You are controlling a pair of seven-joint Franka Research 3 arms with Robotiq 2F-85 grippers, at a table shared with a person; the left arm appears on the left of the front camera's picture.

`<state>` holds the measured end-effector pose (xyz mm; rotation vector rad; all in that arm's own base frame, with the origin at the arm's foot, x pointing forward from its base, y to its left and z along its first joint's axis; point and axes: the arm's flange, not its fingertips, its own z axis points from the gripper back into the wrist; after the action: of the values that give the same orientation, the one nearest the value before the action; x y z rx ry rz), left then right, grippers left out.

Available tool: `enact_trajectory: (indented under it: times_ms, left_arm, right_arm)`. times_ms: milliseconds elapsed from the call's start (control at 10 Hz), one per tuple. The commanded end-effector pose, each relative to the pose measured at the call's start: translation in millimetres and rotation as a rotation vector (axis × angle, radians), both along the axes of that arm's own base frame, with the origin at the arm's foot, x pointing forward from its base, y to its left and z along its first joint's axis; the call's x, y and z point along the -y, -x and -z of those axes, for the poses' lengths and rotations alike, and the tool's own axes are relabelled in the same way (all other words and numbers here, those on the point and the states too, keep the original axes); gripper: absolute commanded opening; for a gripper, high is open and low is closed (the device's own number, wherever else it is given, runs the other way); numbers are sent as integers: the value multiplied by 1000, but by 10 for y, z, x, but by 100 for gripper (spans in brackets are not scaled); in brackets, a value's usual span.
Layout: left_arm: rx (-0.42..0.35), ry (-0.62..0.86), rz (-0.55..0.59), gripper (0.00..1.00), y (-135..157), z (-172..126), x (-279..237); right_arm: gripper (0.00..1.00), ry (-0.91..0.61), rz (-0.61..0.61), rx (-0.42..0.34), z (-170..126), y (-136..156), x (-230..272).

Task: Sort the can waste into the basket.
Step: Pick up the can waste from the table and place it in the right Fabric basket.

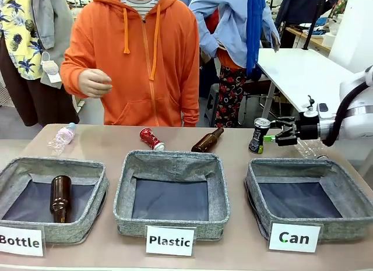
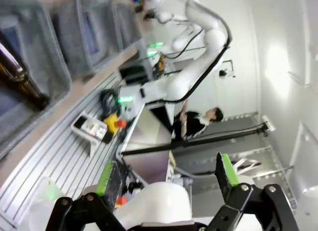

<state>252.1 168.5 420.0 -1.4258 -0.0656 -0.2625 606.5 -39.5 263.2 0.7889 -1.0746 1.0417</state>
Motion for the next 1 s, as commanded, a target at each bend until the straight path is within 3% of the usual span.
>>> enact_trajectory:
  times_ms: [0,200,300,400,500,600,700,900]
  left_arm:
    - [-42,-134,119,100,65,192,593]
    - [-97,-241,169,100,9,389,874]
    - [-53,-128,115,100,-36,281,618]
    - [-53,-128,115,100,-36,281,618]
    - [-53,-128,115,100,-36,281,618]
    - [-53,-128,115,100,-36,281,618]
    - [-53,-128,115,100,-36,281,618]
    - [-53,-128,115,100,-36,281,618]
  right_arm:
    - [100,-1,6,-20,47,-153,-136]
    - [100,-5,4,-34,88,-209,-192]
    - [100,-15,0,-38,97,-210,-198]
    - [94,-21,-16,-52,93,-195,-204]
    - [40,-1,-31,-53,85,-180,-198]
    - [34,1,-26,-50,66,-180,-192]
    - [0,1,-32,-53,50,-152,-185]
    - [0,2,-37,-52,6,-142,-209]
